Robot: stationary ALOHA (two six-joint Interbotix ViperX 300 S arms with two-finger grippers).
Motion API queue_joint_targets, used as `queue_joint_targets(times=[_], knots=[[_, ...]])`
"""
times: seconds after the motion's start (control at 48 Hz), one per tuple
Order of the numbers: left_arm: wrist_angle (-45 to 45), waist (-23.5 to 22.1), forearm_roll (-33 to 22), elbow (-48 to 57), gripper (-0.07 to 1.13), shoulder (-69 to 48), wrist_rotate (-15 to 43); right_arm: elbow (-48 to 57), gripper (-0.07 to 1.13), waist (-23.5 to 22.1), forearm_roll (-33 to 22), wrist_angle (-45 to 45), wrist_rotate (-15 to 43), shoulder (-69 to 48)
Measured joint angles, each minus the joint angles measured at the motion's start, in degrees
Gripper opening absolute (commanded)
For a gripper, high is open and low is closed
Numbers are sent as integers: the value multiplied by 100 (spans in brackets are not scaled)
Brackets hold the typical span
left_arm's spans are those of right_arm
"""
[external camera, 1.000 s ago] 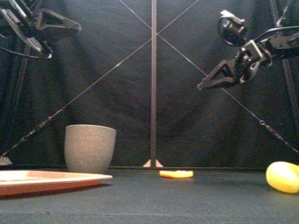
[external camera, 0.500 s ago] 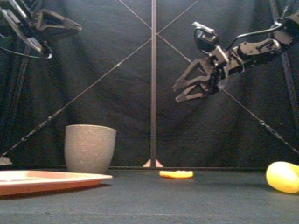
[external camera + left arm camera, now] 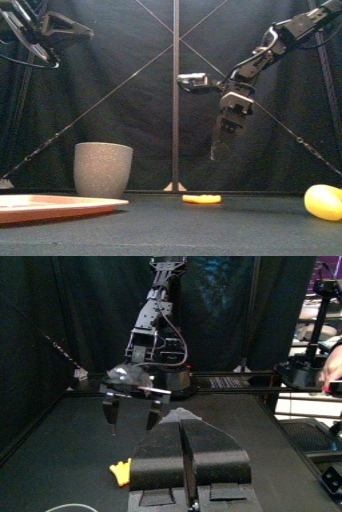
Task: Pick the fries then place it on the pink plate
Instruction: Pick the fries
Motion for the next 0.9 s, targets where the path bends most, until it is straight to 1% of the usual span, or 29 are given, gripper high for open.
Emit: queue_joint_targets(times=[0.062, 0.104, 0.146, 0.271, 0.438, 0.5, 0.646, 0.75, 0.896], knots=[[0, 0, 9, -9, -1, 0, -9, -255, 105, 9, -211, 431, -26, 272], [0, 0, 0, 0, -1, 0, 0, -369, 105, 9, -237, 624, -44, 422], [0, 0, 9, 9, -1, -9, 0, -519, 105, 9, -237, 844, -202, 598], [0, 9, 0, 35, -1, 0, -9, -976, 105, 9, 70, 1292, -571, 1081], [0, 44, 0, 62, -1, 0, -9, -1538, 105, 9, 642, 1336, -1310, 1441], [0, 62, 0, 79, -1, 0, 0, -1661, 105, -18, 932, 1318, -1635, 1468], [0, 70, 0, 149, -1, 0, 0, -1793, 105, -149, 1397, 1318, -2382, 1521], [0, 88, 0, 158, -1, 0, 0, -1793, 105, -308, 1635, 1371, -2936, 1635], [0, 105, 0, 158, -1, 0, 0, -1793, 105, -483, 1758, 1433, -3296, 1802]])
